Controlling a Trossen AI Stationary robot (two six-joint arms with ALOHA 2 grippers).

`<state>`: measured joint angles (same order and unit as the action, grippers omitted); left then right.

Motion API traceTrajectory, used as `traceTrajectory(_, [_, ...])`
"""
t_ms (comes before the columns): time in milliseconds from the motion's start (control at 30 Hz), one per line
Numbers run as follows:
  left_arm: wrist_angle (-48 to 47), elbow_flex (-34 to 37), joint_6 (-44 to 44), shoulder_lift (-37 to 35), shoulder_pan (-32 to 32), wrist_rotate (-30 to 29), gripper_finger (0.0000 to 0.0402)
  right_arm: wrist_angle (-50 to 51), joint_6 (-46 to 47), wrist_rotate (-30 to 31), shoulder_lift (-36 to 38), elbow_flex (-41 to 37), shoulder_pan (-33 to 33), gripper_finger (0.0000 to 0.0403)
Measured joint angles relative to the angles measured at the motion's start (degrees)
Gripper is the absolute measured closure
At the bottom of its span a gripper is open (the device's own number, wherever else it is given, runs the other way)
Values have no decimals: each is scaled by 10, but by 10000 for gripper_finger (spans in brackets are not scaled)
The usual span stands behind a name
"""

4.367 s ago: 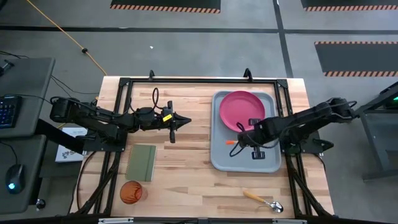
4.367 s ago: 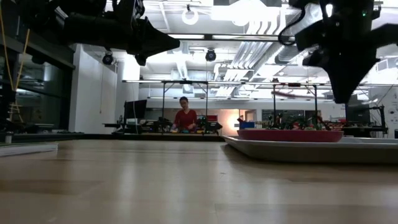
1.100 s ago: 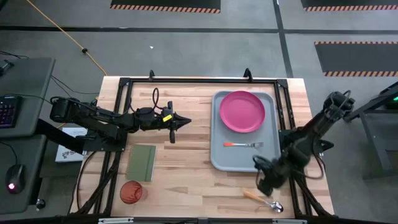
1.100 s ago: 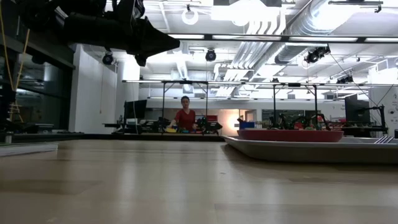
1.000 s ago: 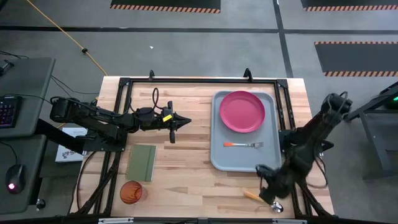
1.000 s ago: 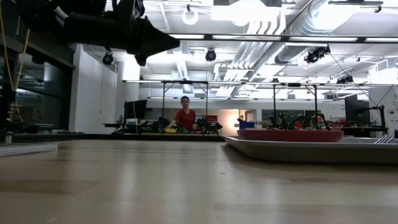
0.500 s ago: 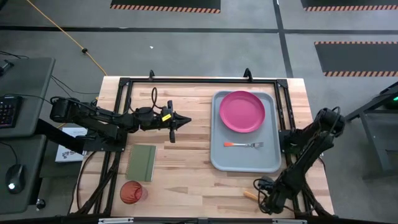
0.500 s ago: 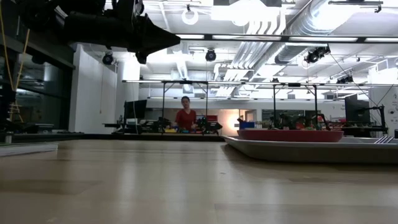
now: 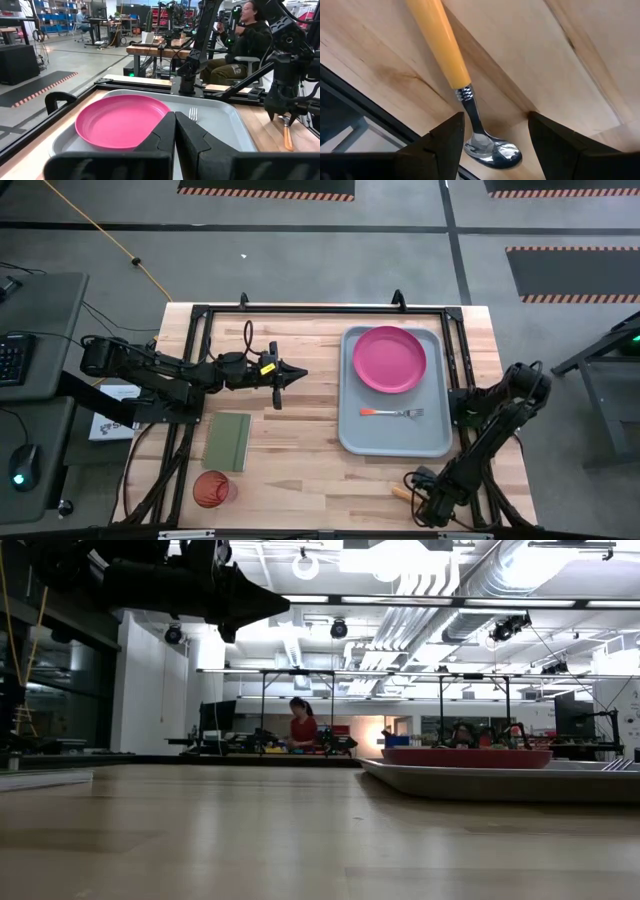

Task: Pick and place plate/cup/fork/spoon on tray
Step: Put the yellow spoon to the right of the orange fork on the light blue tray

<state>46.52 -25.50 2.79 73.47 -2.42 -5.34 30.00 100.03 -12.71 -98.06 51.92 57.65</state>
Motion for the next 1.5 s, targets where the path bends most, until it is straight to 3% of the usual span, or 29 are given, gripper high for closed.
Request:
traceTrajectory(167, [-1, 0, 0, 0, 0, 0, 401, 2, 0, 1, -3, 1, 0, 193])
traceTrajectory(300, [-1, 0, 0, 0, 0, 0, 402, 13, -4, 6, -4, 2, 0, 218])
traceTrajectory(600, [-1, 0, 0, 0, 0, 0, 401, 35, -73, 15, -1, 1, -6, 389])
traceTrajectory(767, [-1, 0, 0, 0, 0, 0, 401, 25, -145, 38, 26, 23, -17, 387])
traceTrajectory(933, [1, 0, -4, 0, 0, 0, 402, 20, -227, 106, 71, 53, -51, 395])
traceTrajectory(1100, [35, 0, -26, 0, 12, 21, 402, -45, -408, 222, 99, 63, -110, 398])
traceTrajectory(1267, [86, 0, -75, 0, 49, 87, 401, -119, -674, 263, 107, 63, -200, 401])
traceTrajectory(1367, [100, 0, -102, 0, 71, 114, 401, -201, -828, 234, 107, 63, -268, 401])
traceTrajectory(1500, [104, 0, -120, 0, 91, 125, 401, -308, -976, 127, 107, 63, -353, 401])
